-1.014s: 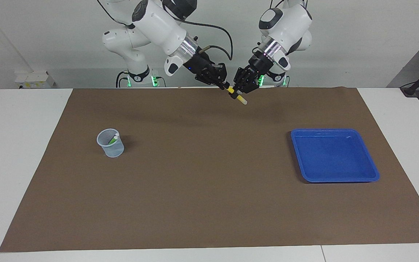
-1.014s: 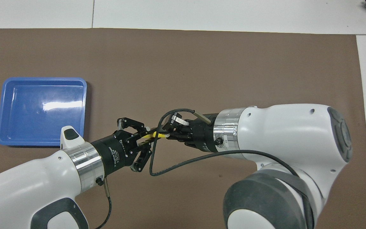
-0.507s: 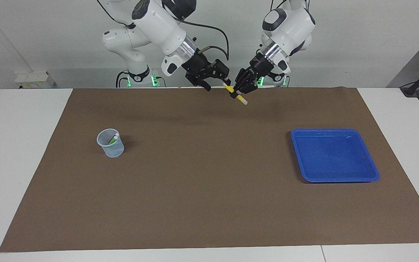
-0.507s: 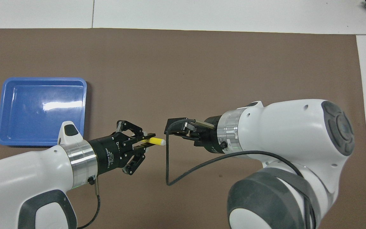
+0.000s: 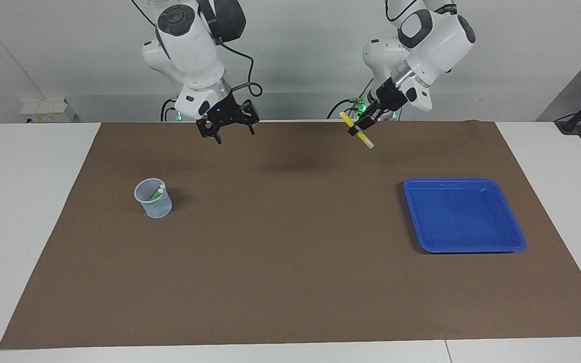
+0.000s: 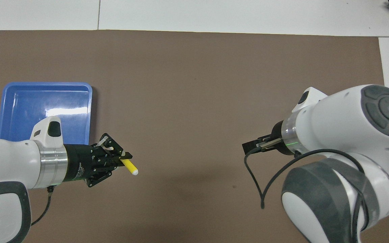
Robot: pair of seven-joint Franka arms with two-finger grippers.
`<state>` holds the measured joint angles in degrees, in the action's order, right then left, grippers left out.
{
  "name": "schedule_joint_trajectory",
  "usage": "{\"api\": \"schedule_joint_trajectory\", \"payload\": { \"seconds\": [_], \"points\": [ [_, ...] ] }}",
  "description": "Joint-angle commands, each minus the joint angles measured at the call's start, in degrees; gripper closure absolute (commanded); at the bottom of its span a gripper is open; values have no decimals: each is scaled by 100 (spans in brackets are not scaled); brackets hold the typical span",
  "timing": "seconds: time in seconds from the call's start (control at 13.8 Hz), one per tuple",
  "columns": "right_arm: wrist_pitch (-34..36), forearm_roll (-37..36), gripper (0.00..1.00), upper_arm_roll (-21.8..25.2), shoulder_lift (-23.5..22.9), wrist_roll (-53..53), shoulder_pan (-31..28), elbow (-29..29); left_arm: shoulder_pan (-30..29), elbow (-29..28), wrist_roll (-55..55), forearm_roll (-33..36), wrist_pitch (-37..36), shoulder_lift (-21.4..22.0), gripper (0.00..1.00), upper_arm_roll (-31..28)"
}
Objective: Right arm passes pens to left for tray arrangement
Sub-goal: 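Lower the yellow pen into the blue tray with the left gripper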
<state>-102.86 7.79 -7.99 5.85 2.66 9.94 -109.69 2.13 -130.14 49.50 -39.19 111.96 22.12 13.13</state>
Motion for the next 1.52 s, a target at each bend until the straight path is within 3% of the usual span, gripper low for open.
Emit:
{"api": "schedule_joint_trajectory", "payload": {
  "seconds": [0.0,0.22,0.51,0.65,0.8,0.94,1.01,1.16,1.3,1.45],
  "points": [
    [-346,-444,0,-54,154,2100,-640,-420,-397,225,-1192,647,-735,38,100,31],
    [-735,-874,0,-54,119,3377,-756,-720,-871,375,-2476,1341,-1298,11,100,31],
    [-1418,-1183,0,-62,-118,4550,-1204,-1105,-1215,393,-3813,2334,-1388,2,100,31],
    [-1570,-1183,1,-54,-233,4568,-1449,-1326,-1267,393,-4471,2757,-1379,-24,100,-30],
    [-1570,-1175,11,-62,-347,4498,-1617,-1344,-1443,384,-5035,2916,-1292,-146,100,-74],
    [-1570,-1166,17,-62,-382,4349,-1627,-1370,-1488,384,-5081,2943,-1256,-278,100,-74],
    [-1570,-1166,25,-62,-382,4278,-1609,-1371,-1488,375,-5081,2960,-1282,-314,100,-65],
    [-1596,-1166,27,-62,-400,3876,-1600,-1414,-1496,384,-5081,2961,-1309,-533,100,-74],
    [-1579,-1148,40,-62,-435,3480,-1635,-1432,-1496,384,-5073,2969,-1204,-770,100,-74],
    [-1597,-1131,42,-62,-444,3110,-1644,-1485,-1505,393,-5073,2987,-967,-1024,100,-74]
  ]
}}
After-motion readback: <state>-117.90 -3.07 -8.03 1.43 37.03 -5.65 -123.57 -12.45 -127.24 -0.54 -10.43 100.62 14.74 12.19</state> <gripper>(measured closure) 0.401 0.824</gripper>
